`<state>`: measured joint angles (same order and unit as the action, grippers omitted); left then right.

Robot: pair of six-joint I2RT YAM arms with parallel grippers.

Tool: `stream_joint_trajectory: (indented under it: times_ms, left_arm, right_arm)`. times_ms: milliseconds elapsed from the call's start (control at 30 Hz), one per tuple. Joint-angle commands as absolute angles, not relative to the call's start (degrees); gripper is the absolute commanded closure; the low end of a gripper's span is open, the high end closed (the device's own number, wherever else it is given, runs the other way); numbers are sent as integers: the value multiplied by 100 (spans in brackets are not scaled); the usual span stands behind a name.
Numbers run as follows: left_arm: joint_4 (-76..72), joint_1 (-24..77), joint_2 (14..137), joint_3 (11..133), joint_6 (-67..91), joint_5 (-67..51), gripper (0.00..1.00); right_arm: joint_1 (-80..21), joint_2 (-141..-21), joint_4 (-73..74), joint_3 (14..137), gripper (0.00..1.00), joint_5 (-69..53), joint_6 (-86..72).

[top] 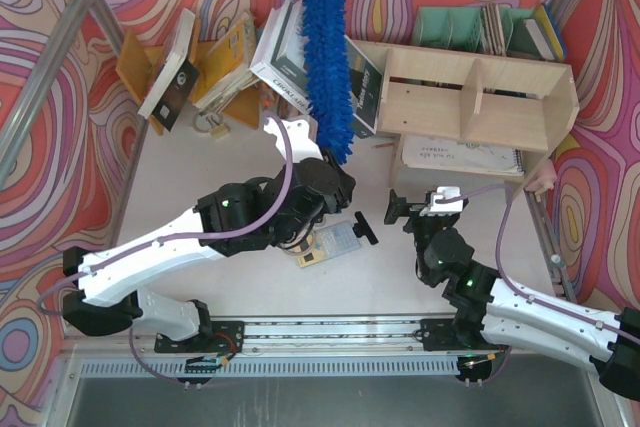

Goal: Dust the bookshelf with a duster

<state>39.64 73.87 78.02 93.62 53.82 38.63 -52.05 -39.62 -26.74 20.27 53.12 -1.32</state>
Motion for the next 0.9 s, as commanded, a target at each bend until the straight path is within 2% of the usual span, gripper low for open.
stream_joint_trajectory:
  times_ms: [0, 700, 867]
  left_arm:
    - [4023, 7310, 7583, 9275, 5737, 4049, 100]
    - [3647, 6773, 8487, 9107, 5987, 2060, 100]
    - [3780, 6755, 8401, 9279, 5734, 2249, 100]
  right_arm:
    - [-5166, -3936, -2824, 2098, 10, 5493, -159]
    - [-5055, -4223, -2806, 2165, 10, 5614, -189]
    - [-5029, -4247, -2777, 2171, 10, 5610, -210]
